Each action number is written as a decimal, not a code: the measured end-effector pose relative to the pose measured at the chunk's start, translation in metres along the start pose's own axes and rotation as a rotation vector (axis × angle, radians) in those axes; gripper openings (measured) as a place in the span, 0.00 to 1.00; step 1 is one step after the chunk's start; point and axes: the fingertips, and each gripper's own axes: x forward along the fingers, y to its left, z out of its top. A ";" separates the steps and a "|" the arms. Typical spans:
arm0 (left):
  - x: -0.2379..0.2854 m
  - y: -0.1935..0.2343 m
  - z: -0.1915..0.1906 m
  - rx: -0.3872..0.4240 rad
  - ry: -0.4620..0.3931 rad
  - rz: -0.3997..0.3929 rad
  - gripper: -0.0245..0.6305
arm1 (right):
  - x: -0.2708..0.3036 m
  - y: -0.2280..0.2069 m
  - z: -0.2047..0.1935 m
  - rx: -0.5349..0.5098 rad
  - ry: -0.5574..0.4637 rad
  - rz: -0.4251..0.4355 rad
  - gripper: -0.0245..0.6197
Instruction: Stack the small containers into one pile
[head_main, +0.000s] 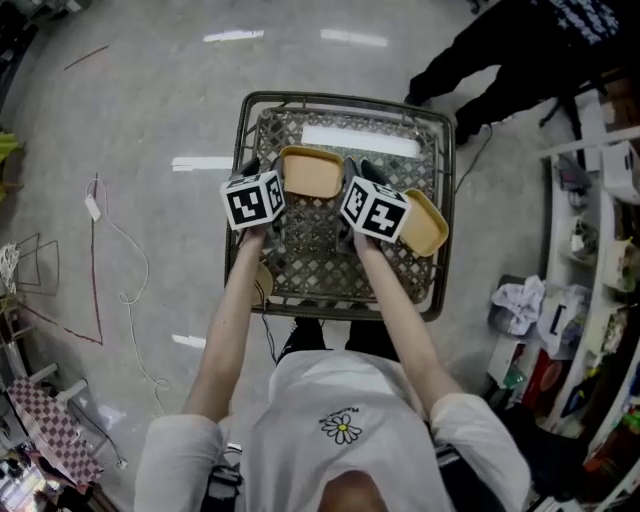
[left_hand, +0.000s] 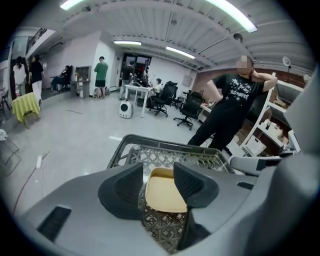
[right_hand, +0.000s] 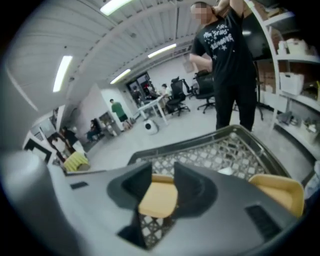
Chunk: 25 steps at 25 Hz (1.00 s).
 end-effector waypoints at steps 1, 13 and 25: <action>0.012 0.003 -0.008 -0.001 0.022 0.005 0.34 | 0.012 -0.006 -0.010 0.000 0.025 -0.019 0.27; 0.073 0.021 -0.065 0.042 0.164 0.041 0.26 | 0.068 -0.038 -0.094 0.058 0.222 -0.085 0.23; 0.062 0.020 -0.062 0.065 0.136 0.067 0.10 | 0.061 -0.035 -0.085 0.051 0.187 -0.082 0.11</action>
